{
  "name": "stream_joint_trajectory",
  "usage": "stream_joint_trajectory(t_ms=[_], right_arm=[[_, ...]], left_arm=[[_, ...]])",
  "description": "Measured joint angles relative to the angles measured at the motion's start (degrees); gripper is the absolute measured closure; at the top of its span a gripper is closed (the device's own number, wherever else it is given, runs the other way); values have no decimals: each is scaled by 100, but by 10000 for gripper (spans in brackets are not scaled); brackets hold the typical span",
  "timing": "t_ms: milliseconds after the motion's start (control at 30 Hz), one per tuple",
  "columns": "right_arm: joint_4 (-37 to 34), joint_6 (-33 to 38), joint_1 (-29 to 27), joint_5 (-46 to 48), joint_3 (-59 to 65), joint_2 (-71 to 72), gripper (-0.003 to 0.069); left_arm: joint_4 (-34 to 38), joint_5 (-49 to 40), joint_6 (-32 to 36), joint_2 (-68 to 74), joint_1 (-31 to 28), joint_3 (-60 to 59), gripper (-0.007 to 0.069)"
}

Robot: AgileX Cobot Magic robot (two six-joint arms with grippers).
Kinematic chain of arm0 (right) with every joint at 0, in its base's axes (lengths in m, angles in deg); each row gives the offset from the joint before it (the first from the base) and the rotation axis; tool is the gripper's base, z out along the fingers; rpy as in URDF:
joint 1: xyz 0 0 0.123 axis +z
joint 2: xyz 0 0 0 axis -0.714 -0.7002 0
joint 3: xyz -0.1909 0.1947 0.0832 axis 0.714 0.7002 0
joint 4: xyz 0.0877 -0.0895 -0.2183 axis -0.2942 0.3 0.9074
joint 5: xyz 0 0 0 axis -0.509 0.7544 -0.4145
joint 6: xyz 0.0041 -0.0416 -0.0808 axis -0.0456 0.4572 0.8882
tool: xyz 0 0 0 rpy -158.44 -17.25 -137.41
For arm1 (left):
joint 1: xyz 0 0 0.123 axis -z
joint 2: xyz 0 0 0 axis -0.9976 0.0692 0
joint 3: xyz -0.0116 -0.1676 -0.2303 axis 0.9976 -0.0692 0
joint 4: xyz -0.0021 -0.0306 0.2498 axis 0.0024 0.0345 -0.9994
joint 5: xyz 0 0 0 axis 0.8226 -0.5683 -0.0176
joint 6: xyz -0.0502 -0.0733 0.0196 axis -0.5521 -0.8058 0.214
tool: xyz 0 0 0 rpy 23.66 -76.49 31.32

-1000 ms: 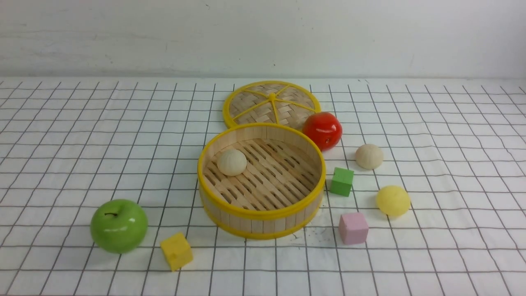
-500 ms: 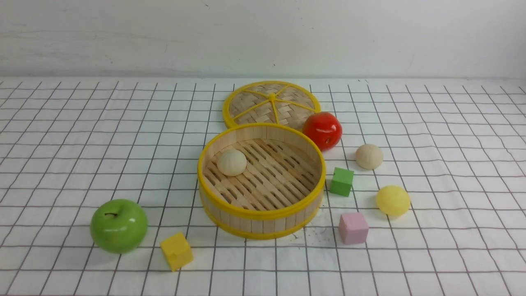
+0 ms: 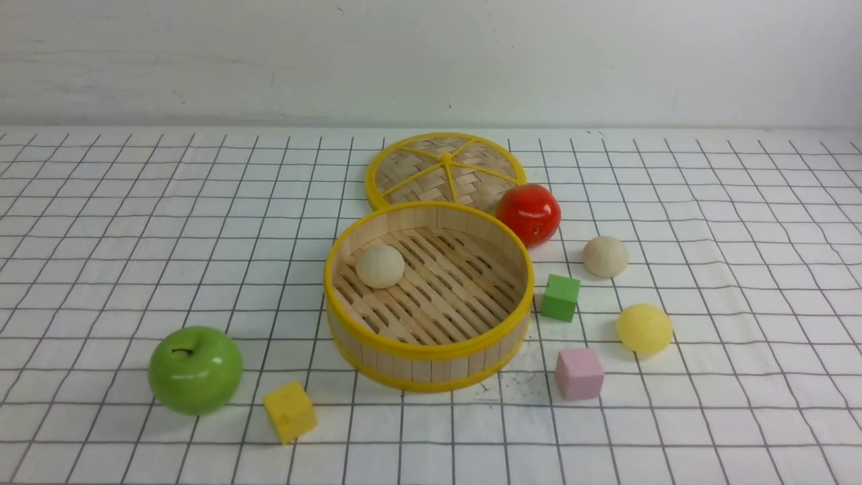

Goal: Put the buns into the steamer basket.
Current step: Use the right arm to grab a steamed stuffed bun

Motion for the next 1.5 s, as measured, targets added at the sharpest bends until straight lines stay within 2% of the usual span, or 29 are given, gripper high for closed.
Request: stream_joint_trajectory(t_ms=[200, 333, 500, 733, 1033, 1167, 1500], right_arm=[[0, 0, 0, 0, 0, 0, 420], [0, 0, 0, 0, 0, 0, 420], [0, 0, 0, 0, 0, 0, 420], [0, 0, 0, 0, 0, 0, 420], [0, 0, 0, 0, 0, 0, 420], [0, 0, 0, 0, 0, 0, 420], [0, 0, 0, 0, 0, 0, 420]], left_arm=[[-645, 1431, 0, 0, 0, -231, 638], [-1015, 2415, 0, 0, 0, -784, 638], [-1075, 2975, -5, -83, -59, -1568, 638], [-1100, 3714, -5, -737, -626, -2834, 638], [-948, 6309, -5, -1714, -744, -5043, 637], [-947, 6170, -5, -1720, -744, -5264, 636], [-942, 4285, -5, -1720, -744, -5288, 628]])
